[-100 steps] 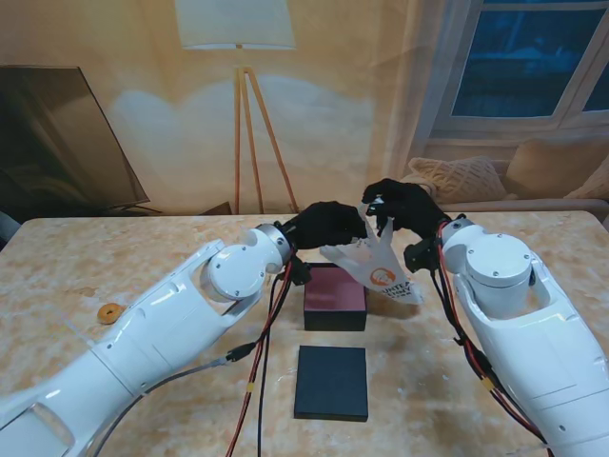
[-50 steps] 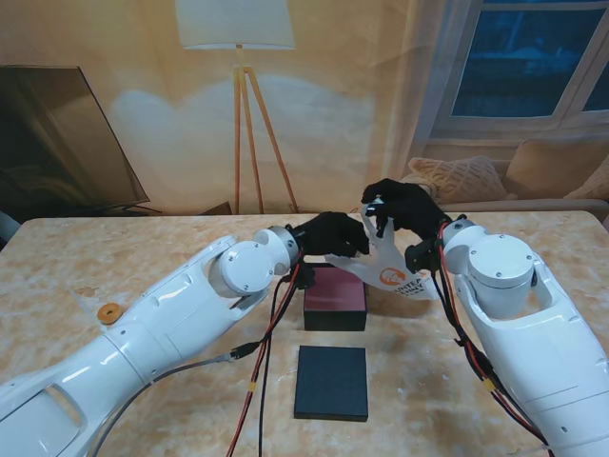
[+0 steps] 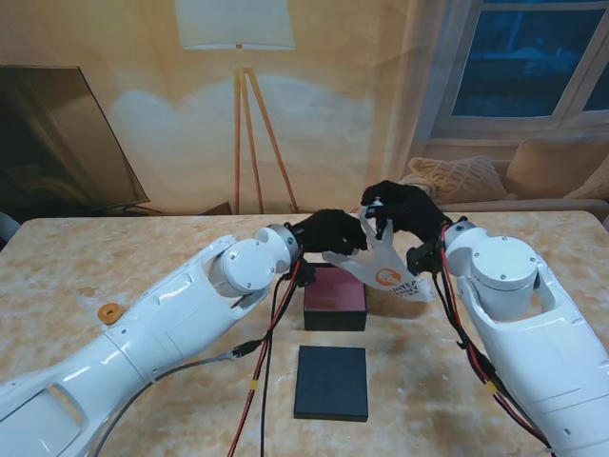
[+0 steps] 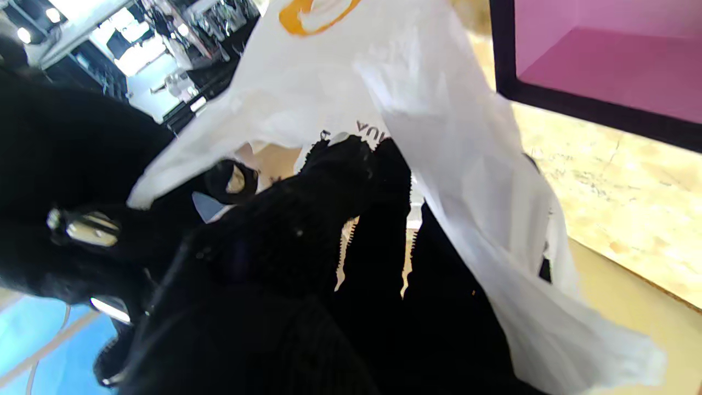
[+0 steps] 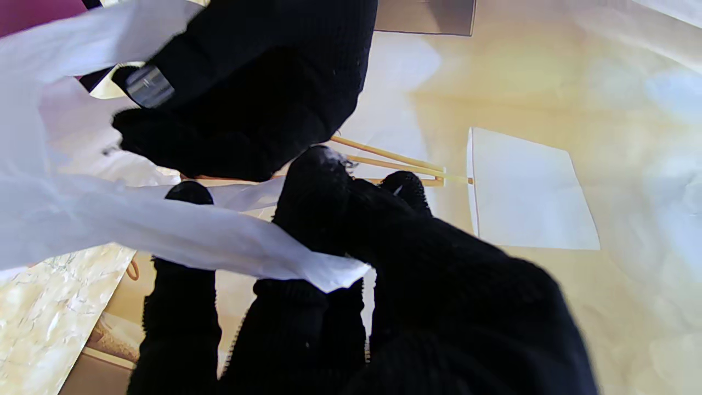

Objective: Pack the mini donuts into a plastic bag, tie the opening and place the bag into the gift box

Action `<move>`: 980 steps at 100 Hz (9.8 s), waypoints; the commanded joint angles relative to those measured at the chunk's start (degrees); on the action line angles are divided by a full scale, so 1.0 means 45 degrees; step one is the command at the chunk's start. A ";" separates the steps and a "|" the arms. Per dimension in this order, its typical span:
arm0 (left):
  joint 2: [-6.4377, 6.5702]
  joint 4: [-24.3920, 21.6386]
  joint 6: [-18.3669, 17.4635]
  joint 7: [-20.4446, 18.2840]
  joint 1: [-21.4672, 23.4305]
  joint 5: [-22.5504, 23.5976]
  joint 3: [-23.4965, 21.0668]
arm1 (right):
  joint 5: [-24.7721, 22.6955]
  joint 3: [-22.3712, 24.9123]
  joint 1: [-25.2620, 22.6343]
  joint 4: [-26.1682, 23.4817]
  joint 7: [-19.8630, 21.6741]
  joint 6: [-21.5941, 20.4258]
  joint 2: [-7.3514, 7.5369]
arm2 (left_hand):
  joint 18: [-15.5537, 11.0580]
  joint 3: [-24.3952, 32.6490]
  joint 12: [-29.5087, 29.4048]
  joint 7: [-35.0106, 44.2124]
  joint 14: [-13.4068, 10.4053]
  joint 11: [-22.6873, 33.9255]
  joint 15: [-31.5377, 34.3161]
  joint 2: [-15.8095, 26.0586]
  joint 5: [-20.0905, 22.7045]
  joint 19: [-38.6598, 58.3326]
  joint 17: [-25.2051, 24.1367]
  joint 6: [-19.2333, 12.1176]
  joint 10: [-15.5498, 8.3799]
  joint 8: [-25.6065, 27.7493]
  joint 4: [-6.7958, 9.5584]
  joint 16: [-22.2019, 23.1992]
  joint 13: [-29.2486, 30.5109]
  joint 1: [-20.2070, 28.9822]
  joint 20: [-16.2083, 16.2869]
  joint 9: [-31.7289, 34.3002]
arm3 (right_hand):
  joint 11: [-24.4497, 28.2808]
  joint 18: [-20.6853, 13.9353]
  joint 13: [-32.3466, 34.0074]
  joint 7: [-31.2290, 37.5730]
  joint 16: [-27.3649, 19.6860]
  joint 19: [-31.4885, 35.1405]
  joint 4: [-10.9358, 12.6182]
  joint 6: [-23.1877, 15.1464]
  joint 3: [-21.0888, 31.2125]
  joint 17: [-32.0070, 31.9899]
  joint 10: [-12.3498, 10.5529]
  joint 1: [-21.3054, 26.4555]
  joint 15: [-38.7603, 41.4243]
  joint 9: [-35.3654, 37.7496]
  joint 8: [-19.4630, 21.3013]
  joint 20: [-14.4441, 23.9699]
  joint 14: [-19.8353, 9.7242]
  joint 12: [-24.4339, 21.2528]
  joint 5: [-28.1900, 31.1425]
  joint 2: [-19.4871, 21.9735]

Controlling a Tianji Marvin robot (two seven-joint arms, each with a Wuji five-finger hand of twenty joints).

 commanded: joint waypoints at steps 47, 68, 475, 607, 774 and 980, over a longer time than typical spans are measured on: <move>-0.0314 0.0092 0.0709 0.0226 0.0236 -0.0298 -0.0287 | -0.0125 -0.0271 -0.0247 -0.0257 0.0184 -0.0430 -0.0014 | -0.0001 0.0487 0.0162 0.0758 0.0413 0.0462 0.0094 -0.0684 0.0581 -0.0074 -0.0230 -0.0053 -0.0101 -0.0329 -0.0415 -0.0285 -0.0317 -0.0479 -0.1070 0.0396 | 0.0444 -0.0391 0.0003 0.0096 -0.0250 -0.0137 0.0193 -0.0197 0.0320 -0.0135 -0.0758 0.0899 -0.0008 0.0119 -0.0094 -0.0161 -0.0602 -0.0013 -0.0196 0.0642; -0.0275 0.0143 0.0612 0.0098 0.0219 -0.0237 -0.0202 | 0.0079 -0.0360 -0.0220 -0.0278 0.0152 -0.0349 -0.0052 | -0.0126 0.0388 0.0140 0.0801 0.0074 0.0434 0.0111 -0.0571 0.0590 0.0069 -0.0992 -0.0237 -0.0289 -0.0294 -0.0348 -0.0227 -0.0551 -0.0337 -0.0822 0.0489 | 0.0458 -0.0390 -0.0007 0.0111 -0.0245 -0.0202 0.0190 -0.0195 0.0312 -0.0153 -0.0765 0.0907 -0.0010 0.0122 -0.0095 -0.0217 -0.0583 -0.0013 -0.0180 0.0640; 0.0853 -0.2047 0.0022 -0.0465 0.0684 0.2901 -0.0097 | 0.0131 0.0117 -0.0668 -0.0858 0.0569 -0.0531 0.0112 | -0.0378 0.0533 -0.1065 0.0053 -0.0206 0.2830 0.0506 -0.1370 -0.0019 0.0003 -0.4708 -0.0674 -0.0463 0.0506 -0.0799 0.1635 -0.2875 -0.1859 0.2696 -0.2309 | 0.0450 -0.0380 -0.0047 -0.0023 -0.0184 -0.0429 0.0201 -0.0174 0.0255 -0.0527 -0.0745 0.0949 0.0124 0.0126 -0.0032 -0.0828 -0.0584 0.0153 -0.0194 0.0669; -0.0194 -0.0229 0.0242 0.0457 0.0146 0.1309 0.0522 | 0.1078 0.0559 -0.0766 -0.1155 0.2221 -0.0087 0.0417 | -0.0015 -0.0101 -0.1073 -0.0026 -0.0014 0.1286 0.0613 -0.0107 0.0678 0.0843 -0.0255 -0.0030 0.0403 -0.0172 -0.0215 -0.0809 0.0823 -0.0471 -0.0389 -0.0028 | 0.1120 -0.0240 -0.0655 -0.0455 0.0217 -0.0544 0.0036 0.0277 -0.0118 -0.0869 -0.0796 0.1568 0.1702 -0.0521 -0.0030 -0.0797 -0.0736 0.1728 -0.0546 0.1359; 0.1721 -0.4386 0.1050 -0.1375 0.1855 0.4562 -0.1197 | 0.0052 0.0500 -0.0925 -0.0697 0.1621 -0.1300 0.0397 | 0.0149 -0.0888 -0.1998 -0.4794 0.1051 0.0823 -0.0914 0.2042 -0.0904 -0.1896 -0.6592 0.0962 0.1527 0.2463 0.0326 0.0708 -0.5910 -0.3276 0.1870 -0.5756 | 0.1276 -0.0309 -0.0561 -0.0443 0.0325 -0.0581 0.0173 0.0170 0.0192 -0.1001 -0.0924 0.1269 0.2019 -0.0407 0.0042 -0.0720 -0.0754 0.1910 -0.0485 0.1294; 0.3154 -0.8092 -0.1350 -0.1999 0.9726 1.2247 -0.8449 | 0.0272 0.0325 -0.0791 -0.0753 0.0950 -0.0393 0.0190 | 0.0683 -0.0249 -0.1961 -0.4684 0.0743 -0.0121 -0.2148 0.1938 -0.1829 -0.2700 -0.6377 0.0074 0.1376 0.2742 0.0882 0.0148 -0.5696 -0.3957 0.2432 -0.5975 | 0.1237 -0.0100 -0.0484 -0.0365 0.0239 -0.0394 0.0180 0.0078 0.0171 -0.0865 -0.0888 0.1234 0.2022 -0.0371 0.0147 -0.0368 -0.0732 0.1877 -0.0448 0.1296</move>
